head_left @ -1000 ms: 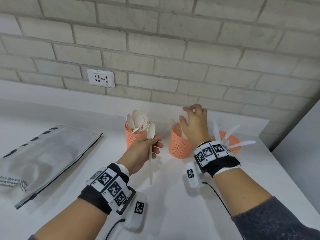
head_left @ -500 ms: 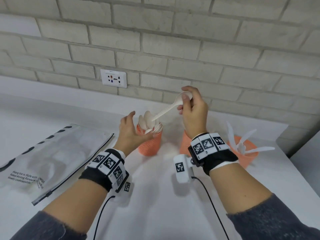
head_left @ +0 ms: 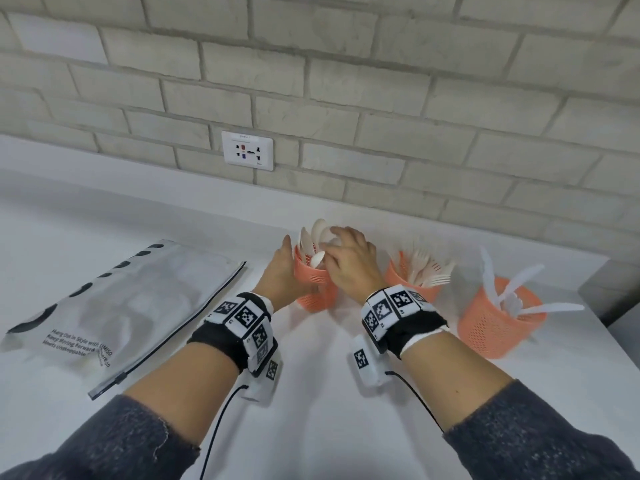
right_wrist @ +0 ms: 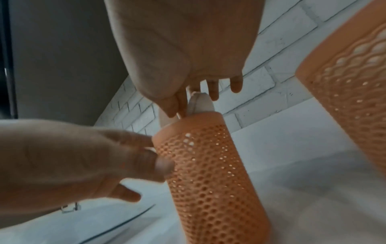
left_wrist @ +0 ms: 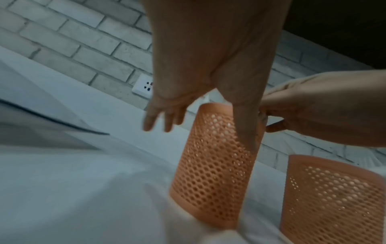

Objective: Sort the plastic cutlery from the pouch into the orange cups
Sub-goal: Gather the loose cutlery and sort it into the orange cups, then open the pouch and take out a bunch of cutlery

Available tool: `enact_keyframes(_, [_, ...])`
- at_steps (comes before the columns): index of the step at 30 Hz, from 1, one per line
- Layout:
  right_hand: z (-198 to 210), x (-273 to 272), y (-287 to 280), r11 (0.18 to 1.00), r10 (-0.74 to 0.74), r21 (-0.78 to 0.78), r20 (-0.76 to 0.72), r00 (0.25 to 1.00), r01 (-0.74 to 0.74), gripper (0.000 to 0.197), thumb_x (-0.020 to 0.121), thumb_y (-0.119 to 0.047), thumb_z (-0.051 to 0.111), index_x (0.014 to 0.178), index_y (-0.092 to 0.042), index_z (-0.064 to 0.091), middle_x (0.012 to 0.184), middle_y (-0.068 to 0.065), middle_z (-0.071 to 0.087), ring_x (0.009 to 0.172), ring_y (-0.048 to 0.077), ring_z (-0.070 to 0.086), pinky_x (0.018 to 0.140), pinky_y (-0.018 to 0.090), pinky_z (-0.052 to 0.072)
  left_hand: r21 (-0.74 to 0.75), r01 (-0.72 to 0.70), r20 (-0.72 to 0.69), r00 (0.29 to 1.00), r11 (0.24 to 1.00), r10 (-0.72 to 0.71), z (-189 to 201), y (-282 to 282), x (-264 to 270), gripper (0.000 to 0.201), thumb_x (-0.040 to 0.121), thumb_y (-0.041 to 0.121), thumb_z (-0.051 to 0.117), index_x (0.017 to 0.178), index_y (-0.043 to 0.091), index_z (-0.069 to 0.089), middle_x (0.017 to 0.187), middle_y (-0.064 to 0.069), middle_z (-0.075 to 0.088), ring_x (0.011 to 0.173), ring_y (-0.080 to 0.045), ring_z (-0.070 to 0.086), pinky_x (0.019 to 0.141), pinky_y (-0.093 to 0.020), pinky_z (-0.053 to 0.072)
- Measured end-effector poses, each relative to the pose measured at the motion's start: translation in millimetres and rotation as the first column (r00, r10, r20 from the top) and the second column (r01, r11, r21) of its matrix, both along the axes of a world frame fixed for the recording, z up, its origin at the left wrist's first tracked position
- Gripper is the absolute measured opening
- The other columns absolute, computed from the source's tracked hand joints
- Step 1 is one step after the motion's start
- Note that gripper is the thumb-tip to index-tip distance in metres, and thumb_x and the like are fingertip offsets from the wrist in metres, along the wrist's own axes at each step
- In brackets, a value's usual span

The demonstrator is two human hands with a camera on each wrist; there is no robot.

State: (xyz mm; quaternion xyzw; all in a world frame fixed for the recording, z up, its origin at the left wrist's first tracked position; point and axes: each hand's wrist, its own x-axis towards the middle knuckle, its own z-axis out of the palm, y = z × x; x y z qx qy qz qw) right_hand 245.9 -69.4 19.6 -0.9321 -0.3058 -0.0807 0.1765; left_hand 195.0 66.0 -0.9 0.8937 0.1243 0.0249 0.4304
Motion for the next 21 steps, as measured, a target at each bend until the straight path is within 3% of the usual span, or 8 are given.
enact_keyframes(1, [2.6, -2.6, 1.9, 0.998, -0.004, 0.061, 0.032, 0.999, 0.002, 0.035, 0.092, -0.02, 0.043, 0.124, -0.02, 0.059, 0.144, 0.007, 0.038, 0.135, 0.027, 0.026, 0.106, 0.042, 0.022, 0.238, 0.009, -0.079, 0.997, 0.971, 0.01, -1.1, 7.5, -3.9, 0.094, 0.071, 0.031, 0.078, 0.144, 0.011, 0.023, 0.145, -0.009, 0.032, 0.135, -0.03, 0.034, 0.105, -0.039, 0.034])
enact_keyframes(3, [9.8, -8.7, 6.9, 0.971, -0.026, 0.238, 0.125, 0.992, -0.005, 0.036, 0.086, -0.018, 0.045, 0.118, -0.016, 0.062, 0.131, 0.011, 0.048, 0.125, 0.029, 0.037, 0.099, 0.039, 0.027, 0.645, 0.018, -0.24, 0.954, 0.764, 0.179, -2.1, 26.2, -17.2, 0.07, 0.078, 0.036, 0.07, 0.135, 0.01, 0.039, 0.139, -0.011, 0.032, 0.128, -0.03, 0.037, 0.1, -0.045, 0.037])
enact_keyframes(6, [18.6, -22.8, 21.7, 0.912, 0.02, 0.391, 0.252, 0.967, -0.121, 0.03, 0.083, -0.013, 0.046, 0.104, -0.012, 0.066, 0.109, 0.011, 0.055, 0.107, 0.021, 0.04, 0.085, 0.026, 0.024, 0.836, 0.045, -0.317, 0.853, 0.547, 0.415, -4.1, 54.3, -44.2, 0.049, 0.088, 0.028, 0.052, 0.132, 0.01, 0.042, 0.133, -0.01, 0.033, 0.12, -0.027, 0.039, 0.087, -0.041, 0.041])
enact_keyframes(8, [18.9, -36.0, 36.8, 0.886, 0.13, 0.397, 0.283, 0.95, -0.239, 0.025, 0.082, -0.01, 0.046, 0.096, -0.009, 0.067, 0.098, 0.011, 0.057, 0.097, 0.018, 0.04, 0.08, 0.023, 0.025, 0.834, 0.04, -0.349, 0.81, 0.55, 0.472, -6.6, 69.3, -56.9, 0.045, 0.09, 0.024, 0.047, 0.133, 0.009, 0.041, 0.131, -0.009, 0.037, 0.117, -0.025, 0.043, 0.075, -0.037, 0.036])
enact_keyframes(11, [10.8, -54.8, 56.6, 0.89, 0.322, 0.294, 0.137, 0.937, -0.349, 0.02, 0.082, -0.004, 0.052, 0.094, -0.006, 0.068, 0.095, 0.013, 0.057, 0.095, 0.027, 0.048, 0.083, 0.027, 0.032, 0.793, 0.072, -0.398, 0.813, 0.605, 0.426, 0.7, 84.4, -72.2, 0.037, 0.09, 0.016, 0.048, 0.126, 0.008, 0.048, 0.127, -0.008, 0.049, 0.115, -0.026, 0.052, 0.077, -0.037, 0.041])
enact_keyframes(14, [-0.4, -71.1, 69.5, 0.914, 0.395, 0.139, -0.09, 0.914, -0.381, 0.032, 0.082, -0.004, 0.058, 0.112, -0.011, 0.062, 0.112, 0.01, 0.053, 0.11, 0.026, 0.045, 0.093, 0.029, 0.034, 0.735, 0.173, -0.418, 0.877, 0.656, 0.237, 10.9, 96.8, -92.9, 0.026, 0.09, 0.004, 0.043, 0.111, 0.006, 0.06, 0.114, -0.01, 0.06, 0.104, -0.029, 0.06, 0.087, -0.036, 0.048])
enact_keyframes(18, [-13.0, -98.0, 84.3, 0.882, 0.42, -0.147, -0.181, 0.889, -0.447, 0.082, 0.075, -0.02, 0.073, 0.144, -0.026, 0.029, 0.149, 0.004, 0.027, 0.14, 0.023, 0.018, 0.113, 0.038, 0.017, 0.643, 0.281, -0.278, 0.952, 0.712, -0.125, 23.0, 102.5, -132.0, 0.017, 0.089, 0.004, 0.045, 0.083, 0.014, 0.057, 0.088, -0.005, 0.053, 0.08, -0.022, 0.051, 0.067, -0.025, 0.034])
enact_keyframes(21, [-21.2, -114.5, 94.9, 0.831, 0.444, -0.272, -0.202, 0.873, -0.486, 0.067, 0.077, -0.026, 0.071, 0.137, -0.02, 0.041, 0.14, 0.005, 0.041, 0.132, 0.027, 0.033, 0.108, 0.041, 0.027, 0.565, 0.321, -0.107, 0.942, 0.76, -0.318, 28.4, 93.9, -161.3, 0.015, 0.088, 0.005, 0.052, 0.091, 0.01, 0.065, 0.086, -0.003, 0.055, 0.077, -0.016, 0.048, 0.062, -0.019, 0.028])
